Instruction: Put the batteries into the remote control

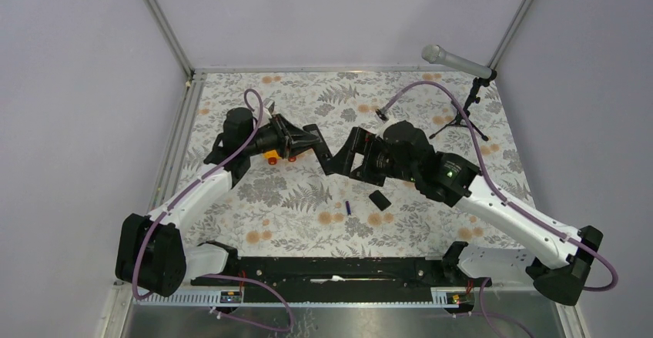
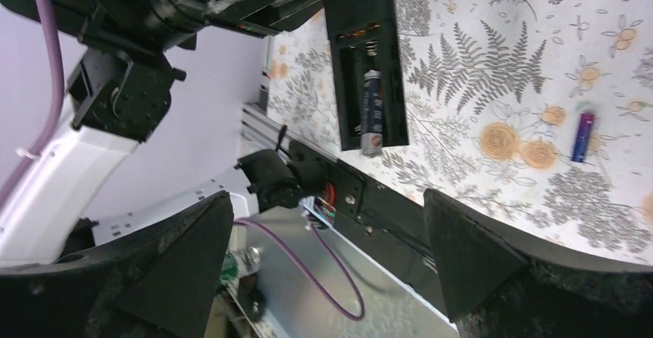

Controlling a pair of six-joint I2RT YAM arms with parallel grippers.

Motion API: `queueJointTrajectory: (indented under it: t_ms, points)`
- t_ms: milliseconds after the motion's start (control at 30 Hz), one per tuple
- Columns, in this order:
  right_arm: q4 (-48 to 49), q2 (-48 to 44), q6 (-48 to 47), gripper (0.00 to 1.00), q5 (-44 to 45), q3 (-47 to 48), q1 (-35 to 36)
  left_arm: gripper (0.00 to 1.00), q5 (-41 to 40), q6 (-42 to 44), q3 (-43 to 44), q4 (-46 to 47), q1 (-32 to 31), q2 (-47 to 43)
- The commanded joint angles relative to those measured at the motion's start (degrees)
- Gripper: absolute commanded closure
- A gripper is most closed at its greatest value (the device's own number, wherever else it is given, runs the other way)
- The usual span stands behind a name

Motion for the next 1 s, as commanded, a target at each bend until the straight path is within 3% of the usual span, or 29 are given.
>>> queueJointTrajectory:
  t_ms: [0,133,400,600,767,967]
  points:
    - [13.76,-2.27,8.39,0.00,3.14,-6.52,0.04,1.00,0.68,-10.33,3.22,9.32,0.57,-0.63]
    - [19.40,-4.22,11.42,0.00,6.03,-9.88,0.04,1.00,-0.30,-16.30,3.35,12.78,0.57,-0.98]
    - [34.63,-5.44,16.10,0.01,5.47,-15.19,0.04,1.00,-0.55,-18.39,4.33,12.81,0.57,-1.17]
    - [39.37,-7.40,19.04,0.01,8.05,-18.74,0.03,1.00,-1.46,-23.88,2.25,15.20,0.57,-1.91]
    - [42.44,-7.91,20.01,0.00,10.22,-20.27,0.02,1.00,-2.34,-33.67,-1.48,22.33,0.57,-2.00]
    - [43.07,-6.84,19.66,0.00,10.47,-19.09,0.02,1.00,-2.91,-32.76,-0.48,19.30,0.57,-2.85]
